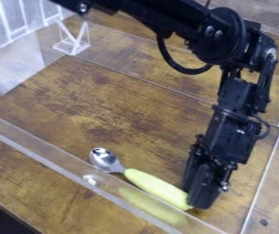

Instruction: Move the green spoon to the left

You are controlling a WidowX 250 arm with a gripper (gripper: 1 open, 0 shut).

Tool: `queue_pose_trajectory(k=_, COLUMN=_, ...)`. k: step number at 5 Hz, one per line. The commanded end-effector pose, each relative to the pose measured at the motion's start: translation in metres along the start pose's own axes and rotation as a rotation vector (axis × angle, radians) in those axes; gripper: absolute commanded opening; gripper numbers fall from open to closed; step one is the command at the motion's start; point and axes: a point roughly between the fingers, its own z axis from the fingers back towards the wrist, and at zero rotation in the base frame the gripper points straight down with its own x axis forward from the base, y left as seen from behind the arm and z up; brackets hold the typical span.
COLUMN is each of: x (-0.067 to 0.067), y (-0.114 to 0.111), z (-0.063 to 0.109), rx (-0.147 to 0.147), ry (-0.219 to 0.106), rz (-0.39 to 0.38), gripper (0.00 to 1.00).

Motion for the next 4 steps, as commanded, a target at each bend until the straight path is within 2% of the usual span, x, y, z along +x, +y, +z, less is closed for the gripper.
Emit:
queue_pose_trajectory(k=1, x=-0.025, y=-0.007, z=-0.002, rx=-0.032, ry=0.089, rz=-0.037, gripper=1.0)
queue_pose_trajectory(k=3, x=-0.034, y=0.02, z=-0.013, rx=-0.061, ry=0.069, rz=-0.054, gripper=1.0)
queue_pose_trajectory(k=4, x=-0.031, y=0.021, z=-0.016, rx=-0.075, ry=0.044, rz=-0.056, gripper=0.0)
